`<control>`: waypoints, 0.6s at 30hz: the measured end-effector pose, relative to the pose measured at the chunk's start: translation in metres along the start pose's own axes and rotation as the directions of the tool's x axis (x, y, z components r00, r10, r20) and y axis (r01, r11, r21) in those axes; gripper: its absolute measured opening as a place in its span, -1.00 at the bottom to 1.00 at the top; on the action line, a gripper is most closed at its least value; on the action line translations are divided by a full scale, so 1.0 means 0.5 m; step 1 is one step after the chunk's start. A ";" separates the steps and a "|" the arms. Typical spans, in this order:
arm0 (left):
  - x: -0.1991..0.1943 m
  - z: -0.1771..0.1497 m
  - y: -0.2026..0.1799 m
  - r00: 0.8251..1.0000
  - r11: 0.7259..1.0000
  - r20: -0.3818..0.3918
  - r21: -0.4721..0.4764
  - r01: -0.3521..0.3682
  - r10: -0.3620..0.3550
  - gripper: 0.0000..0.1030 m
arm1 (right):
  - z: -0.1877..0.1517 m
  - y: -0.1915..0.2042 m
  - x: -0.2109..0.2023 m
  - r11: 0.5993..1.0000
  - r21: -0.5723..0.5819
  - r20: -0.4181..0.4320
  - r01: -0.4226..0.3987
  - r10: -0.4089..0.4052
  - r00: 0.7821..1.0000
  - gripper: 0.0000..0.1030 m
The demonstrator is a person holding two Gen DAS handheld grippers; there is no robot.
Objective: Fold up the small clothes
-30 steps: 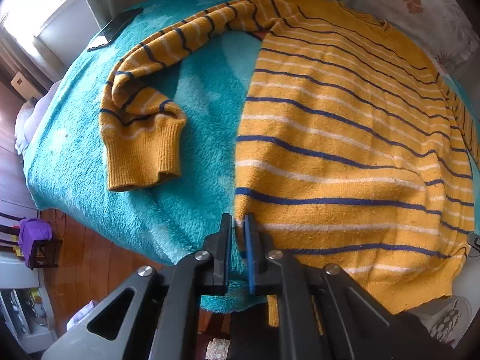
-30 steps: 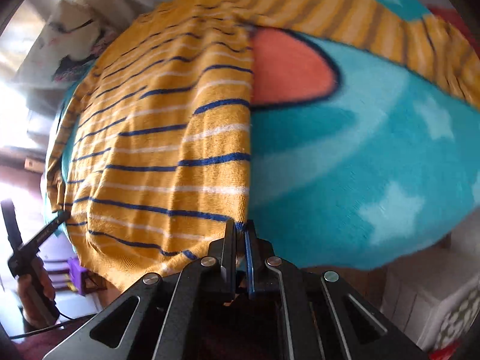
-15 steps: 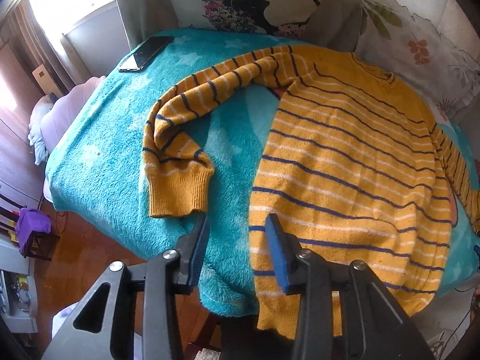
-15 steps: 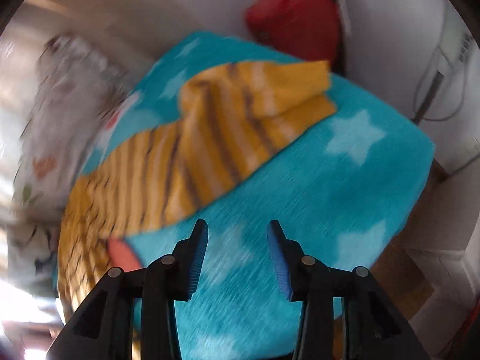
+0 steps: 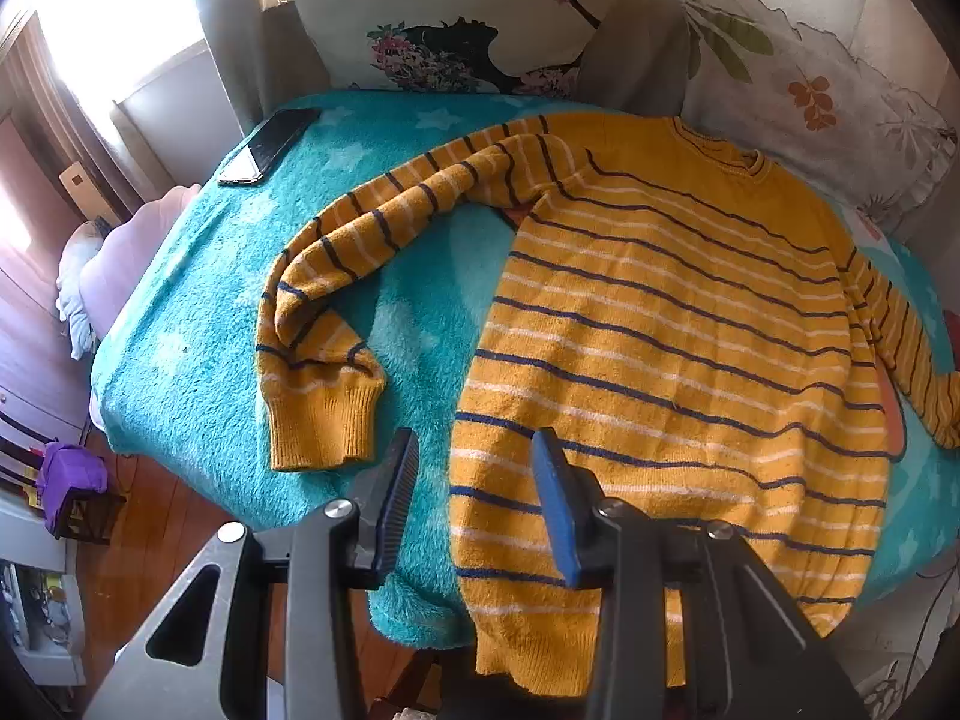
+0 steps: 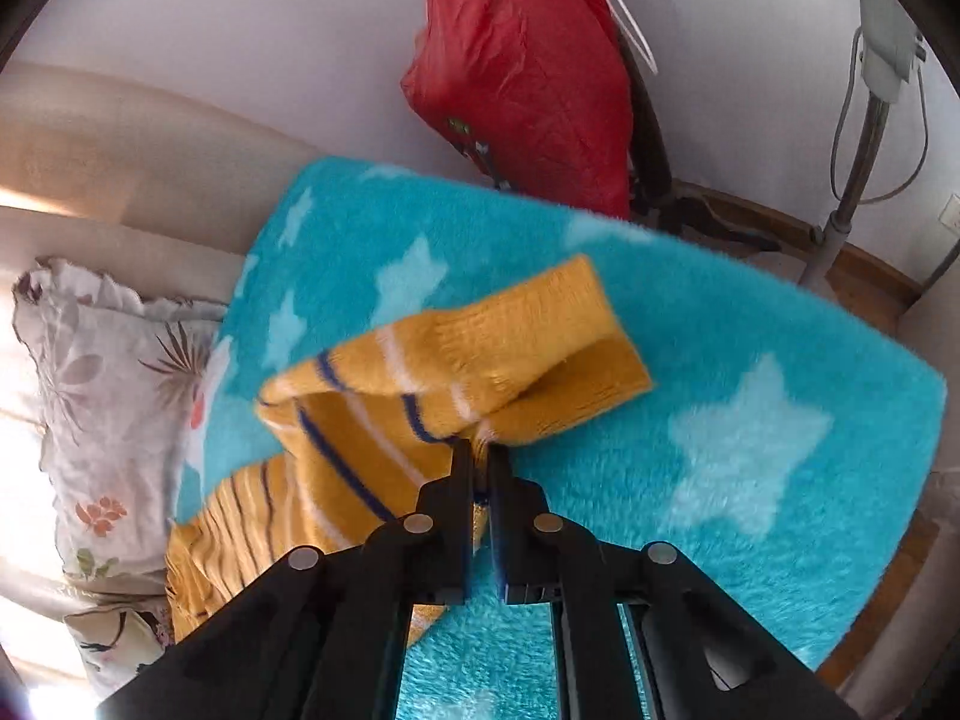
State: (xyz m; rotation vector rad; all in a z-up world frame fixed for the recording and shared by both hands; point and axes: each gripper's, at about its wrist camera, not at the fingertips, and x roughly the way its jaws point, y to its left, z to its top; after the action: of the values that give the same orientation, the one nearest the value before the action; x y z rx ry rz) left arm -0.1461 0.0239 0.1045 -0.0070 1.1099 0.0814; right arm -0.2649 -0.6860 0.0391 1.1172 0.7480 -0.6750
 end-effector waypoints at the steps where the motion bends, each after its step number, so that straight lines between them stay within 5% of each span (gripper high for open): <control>1: 0.001 0.001 0.002 1.000 1.000 0.004 -0.005 0.005 -0.004 -0.25 | 0.003 0.010 -0.015 1.000 -0.010 0.010 -0.017 0.017 1.000 -0.90; 8: 0.028 0.020 0.038 0.999 0.998 0.009 -0.049 0.051 -0.050 -0.24 | -0.055 0.222 -0.098 0.955 -0.254 -0.034 -0.151 0.147 0.989 -0.90; 11: 0.040 0.030 0.068 0.997 0.995 0.008 -0.073 0.072 -0.071 -0.24 | -0.147 0.358 -0.088 0.897 -0.384 -0.126 -0.220 0.185 0.975 -0.90; 18: 0.052 0.041 0.170 0.997 0.990 0.029 -0.121 0.079 -0.076 -0.23 | -0.460 0.664 0.012 0.689 -0.622 -0.354 -0.371 0.176 0.919 -0.90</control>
State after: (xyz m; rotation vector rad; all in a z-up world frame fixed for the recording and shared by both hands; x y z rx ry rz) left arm -0.1221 0.1113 0.0934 -0.1581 1.0776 0.0794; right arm -0.0409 -0.3698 0.1527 0.6058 0.9317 0.0485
